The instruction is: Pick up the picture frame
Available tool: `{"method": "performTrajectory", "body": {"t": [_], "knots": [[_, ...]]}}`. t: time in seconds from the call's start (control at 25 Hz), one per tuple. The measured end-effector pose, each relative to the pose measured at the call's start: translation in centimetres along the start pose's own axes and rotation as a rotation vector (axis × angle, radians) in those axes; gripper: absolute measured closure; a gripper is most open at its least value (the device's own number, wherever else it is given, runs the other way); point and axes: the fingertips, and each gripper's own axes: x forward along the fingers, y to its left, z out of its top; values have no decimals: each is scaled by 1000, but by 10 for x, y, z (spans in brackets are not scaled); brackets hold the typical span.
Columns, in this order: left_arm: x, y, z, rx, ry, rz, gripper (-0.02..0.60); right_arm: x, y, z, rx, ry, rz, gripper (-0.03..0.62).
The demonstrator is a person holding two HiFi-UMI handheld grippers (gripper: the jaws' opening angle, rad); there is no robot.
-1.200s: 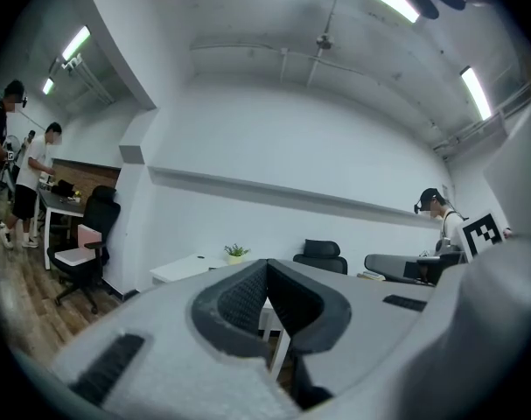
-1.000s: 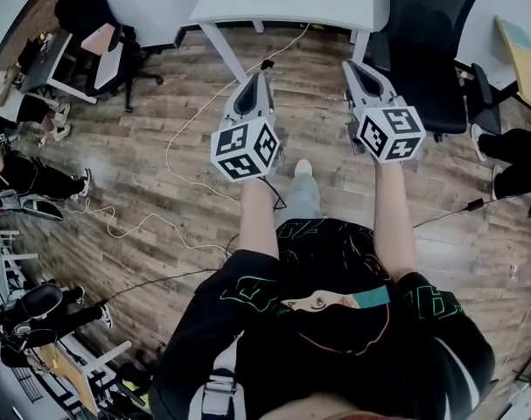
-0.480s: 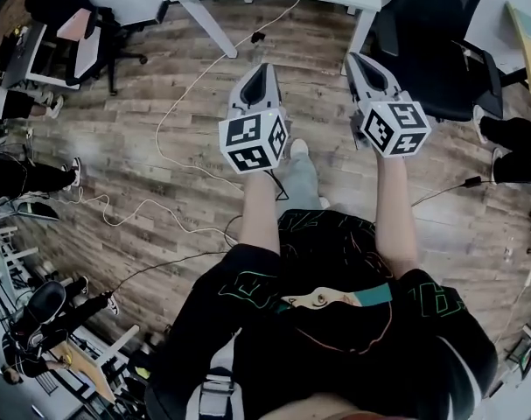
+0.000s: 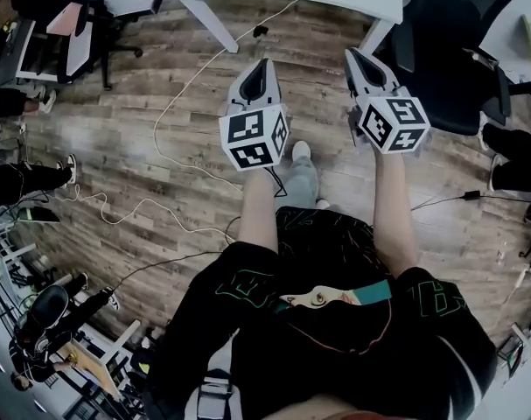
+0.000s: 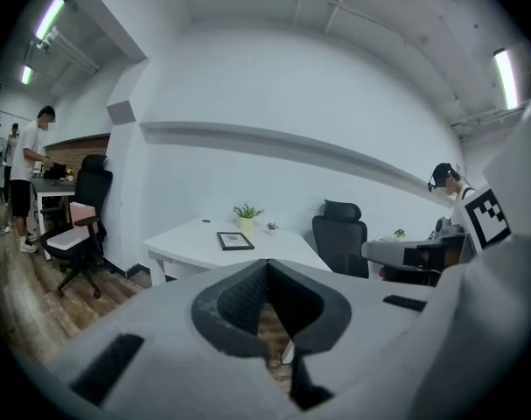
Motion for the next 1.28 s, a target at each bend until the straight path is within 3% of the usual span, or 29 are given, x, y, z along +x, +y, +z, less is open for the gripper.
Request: {"method": "performTrajectory", "body": {"t": [0.48, 0.72, 0.88, 1.04, 1.28], "knots": [[61, 56, 56, -46, -98, -4, 575, 81, -1, 63, -136, -22, -10, 594], [85, 99, 81, -62, -119, 33, 575, 122, 2, 87, -184, -46, -11, 591], [95, 108, 93, -42, -127, 23, 575, 136, 2, 105, -235, -84, -54, 589], [103, 114, 104, 5, -139, 15, 575, 149, 8, 112, -258, -89, -44, 589], [112, 107, 117, -15, -162, -48, 575, 155, 1, 133, -264, -122, -50, 589]]}}
